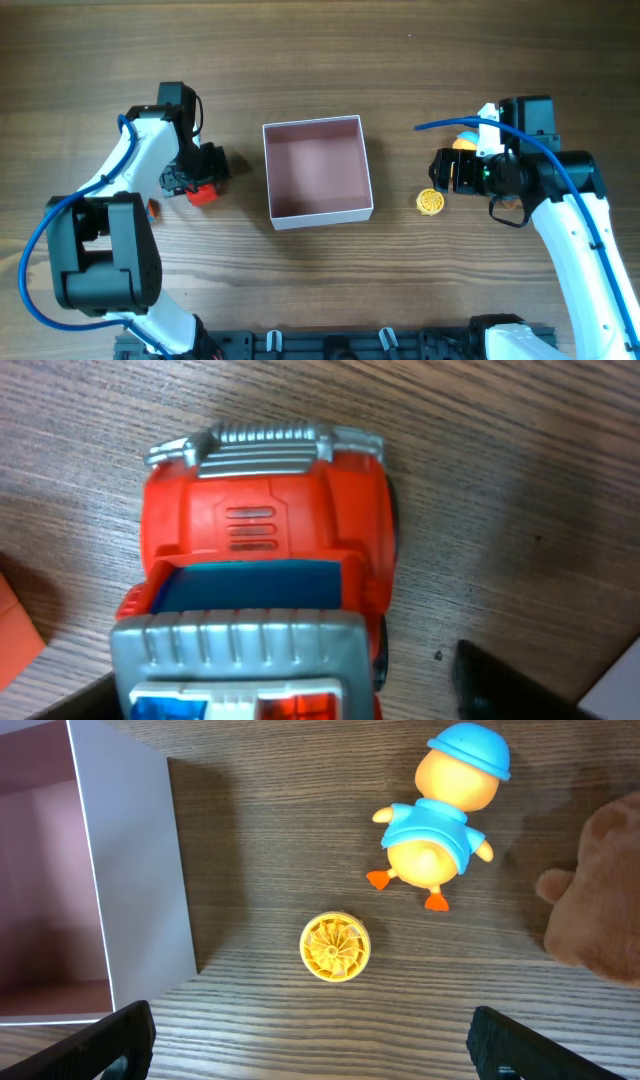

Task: Pack container
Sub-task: 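Reach the left gripper down and grasp the red toy truck, then carry the red truck into the box and release it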

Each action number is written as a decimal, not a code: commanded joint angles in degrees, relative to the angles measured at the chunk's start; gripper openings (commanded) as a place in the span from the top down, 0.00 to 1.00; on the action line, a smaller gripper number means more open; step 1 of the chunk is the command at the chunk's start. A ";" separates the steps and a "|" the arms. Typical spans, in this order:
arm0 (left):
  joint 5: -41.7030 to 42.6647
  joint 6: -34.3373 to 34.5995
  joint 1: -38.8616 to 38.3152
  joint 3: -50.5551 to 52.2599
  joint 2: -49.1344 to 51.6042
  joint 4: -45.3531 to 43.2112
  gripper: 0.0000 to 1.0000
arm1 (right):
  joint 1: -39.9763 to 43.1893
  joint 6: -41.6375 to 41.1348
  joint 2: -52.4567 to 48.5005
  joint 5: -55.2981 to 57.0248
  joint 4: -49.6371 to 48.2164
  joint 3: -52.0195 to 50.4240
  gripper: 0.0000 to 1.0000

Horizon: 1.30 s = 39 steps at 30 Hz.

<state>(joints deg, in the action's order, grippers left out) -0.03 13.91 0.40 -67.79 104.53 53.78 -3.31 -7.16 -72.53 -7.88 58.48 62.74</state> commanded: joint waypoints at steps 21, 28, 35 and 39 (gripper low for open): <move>1.09 0.00 0.24 -1.07 -0.98 1.36 0.64 | 0.17 1.05 -0.28 0.52 -0.15 1.42 0.00; 4.79 0.02 -6.60 -14.36 -14.78 7.87 0.92 | 0.17 1.03 -0.28 0.52 -0.17 1.42 0.00; 4.50 12.37 -28.22 -14.91 -16.17 0.83 0.96 | 0.17 1.01 -0.28 0.52 -0.20 1.42 0.00; 3.93 13.60 -31.80 -14.60 -5.68 1.01 0.96 | 0.17 0.96 -0.28 0.48 0.09 1.42 0.00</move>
<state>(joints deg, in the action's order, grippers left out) 4.19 24.40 -30.52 -82.54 92.49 54.85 -3.31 -7.18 -72.53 -7.88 58.33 62.74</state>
